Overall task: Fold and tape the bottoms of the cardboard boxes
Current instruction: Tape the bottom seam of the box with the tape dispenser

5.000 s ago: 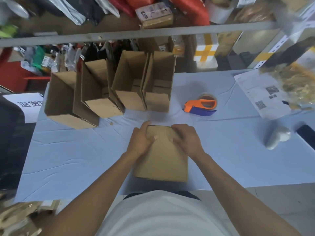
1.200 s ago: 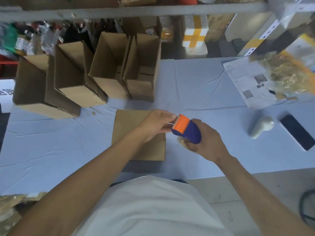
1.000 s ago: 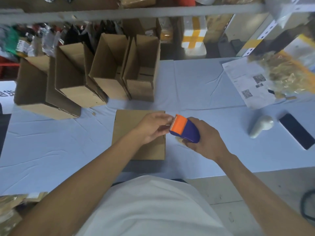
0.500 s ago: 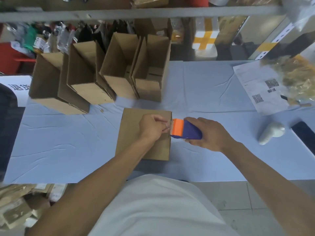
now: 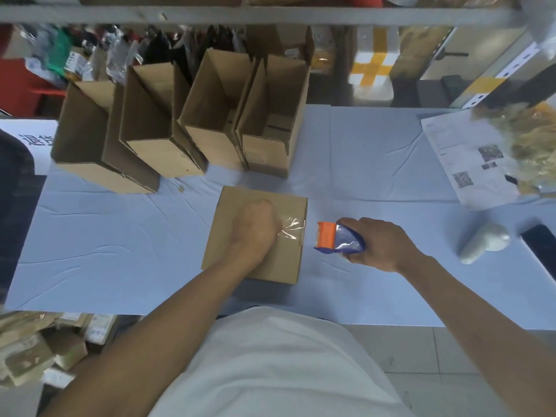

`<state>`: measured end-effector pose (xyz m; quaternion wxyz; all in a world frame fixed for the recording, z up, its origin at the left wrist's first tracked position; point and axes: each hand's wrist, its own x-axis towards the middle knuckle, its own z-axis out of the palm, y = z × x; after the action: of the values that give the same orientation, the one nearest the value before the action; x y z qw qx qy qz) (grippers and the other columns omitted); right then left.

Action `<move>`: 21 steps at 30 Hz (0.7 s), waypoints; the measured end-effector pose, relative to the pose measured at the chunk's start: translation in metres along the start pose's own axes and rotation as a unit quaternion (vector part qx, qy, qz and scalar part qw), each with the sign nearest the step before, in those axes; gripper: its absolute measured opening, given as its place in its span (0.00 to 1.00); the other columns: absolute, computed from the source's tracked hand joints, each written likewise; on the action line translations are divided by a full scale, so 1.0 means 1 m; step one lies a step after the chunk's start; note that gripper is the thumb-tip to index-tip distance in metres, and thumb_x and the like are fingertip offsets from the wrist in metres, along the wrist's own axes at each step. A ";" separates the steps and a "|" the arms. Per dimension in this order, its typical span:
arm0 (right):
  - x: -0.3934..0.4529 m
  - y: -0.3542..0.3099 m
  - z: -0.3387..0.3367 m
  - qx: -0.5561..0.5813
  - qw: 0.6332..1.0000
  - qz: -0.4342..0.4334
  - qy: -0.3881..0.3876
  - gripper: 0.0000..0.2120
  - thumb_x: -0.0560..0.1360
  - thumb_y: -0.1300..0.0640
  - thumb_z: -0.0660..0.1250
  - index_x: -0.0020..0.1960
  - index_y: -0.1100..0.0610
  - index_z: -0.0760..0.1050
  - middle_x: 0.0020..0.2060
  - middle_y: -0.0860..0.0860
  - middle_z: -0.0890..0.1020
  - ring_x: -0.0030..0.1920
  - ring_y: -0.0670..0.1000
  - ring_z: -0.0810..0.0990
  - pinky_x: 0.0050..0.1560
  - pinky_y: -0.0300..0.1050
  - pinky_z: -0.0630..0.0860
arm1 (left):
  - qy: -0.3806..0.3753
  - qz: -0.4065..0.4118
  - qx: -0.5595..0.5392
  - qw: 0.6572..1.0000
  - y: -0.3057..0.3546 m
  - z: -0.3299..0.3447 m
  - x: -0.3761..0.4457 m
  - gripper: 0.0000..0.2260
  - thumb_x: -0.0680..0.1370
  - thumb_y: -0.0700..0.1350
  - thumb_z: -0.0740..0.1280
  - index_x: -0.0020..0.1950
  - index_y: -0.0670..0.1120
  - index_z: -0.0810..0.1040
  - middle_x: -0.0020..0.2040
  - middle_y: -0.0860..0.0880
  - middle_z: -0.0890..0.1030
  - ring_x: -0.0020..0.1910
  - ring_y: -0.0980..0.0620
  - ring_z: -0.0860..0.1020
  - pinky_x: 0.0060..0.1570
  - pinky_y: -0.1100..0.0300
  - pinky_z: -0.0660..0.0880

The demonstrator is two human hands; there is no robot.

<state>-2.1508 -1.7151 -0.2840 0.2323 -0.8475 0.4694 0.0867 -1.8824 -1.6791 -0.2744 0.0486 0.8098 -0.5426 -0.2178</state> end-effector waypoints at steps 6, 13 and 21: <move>0.005 -0.014 -0.003 -0.006 1.000 -0.012 -0.018 0.26 0.69 0.42 0.70 0.65 0.40 0.67 0.45 0.44 0.77 0.46 0.51 0.78 0.41 0.42 0.70 | -0.183 0.231 -0.054 0.954 0.011 0.003 0.004 0.11 0.81 0.47 0.61 0.61 0.47 0.76 0.57 0.46 0.76 0.53 0.49 0.74 0.51 0.59 0.67; -0.020 0.018 -0.007 -0.032 0.998 0.043 -0.040 0.32 0.70 0.40 0.69 0.71 0.38 0.62 0.48 0.44 0.76 0.49 0.52 0.79 0.45 0.45 0.75 | -0.186 0.203 -0.187 0.943 0.004 0.024 -0.003 0.22 0.71 0.37 0.54 0.59 0.44 0.80 0.42 0.46 0.67 0.43 0.49 0.66 0.39 0.58 0.55; 0.022 -0.045 0.005 -0.158 0.975 0.084 -0.132 0.18 0.68 0.48 0.68 0.57 0.48 0.74 0.45 0.49 0.79 0.44 0.56 0.79 0.40 0.43 0.69 | -0.194 0.030 -0.322 0.926 0.011 0.024 -0.004 0.17 0.71 0.51 0.74 0.37 0.49 0.66 0.38 0.51 0.68 0.36 0.52 0.66 0.39 0.55 0.66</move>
<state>-2.1007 -1.7089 -0.2822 0.1473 -0.8121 0.4844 0.2900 -1.9027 -1.6764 -0.2919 0.2074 0.6755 -0.4665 -0.5320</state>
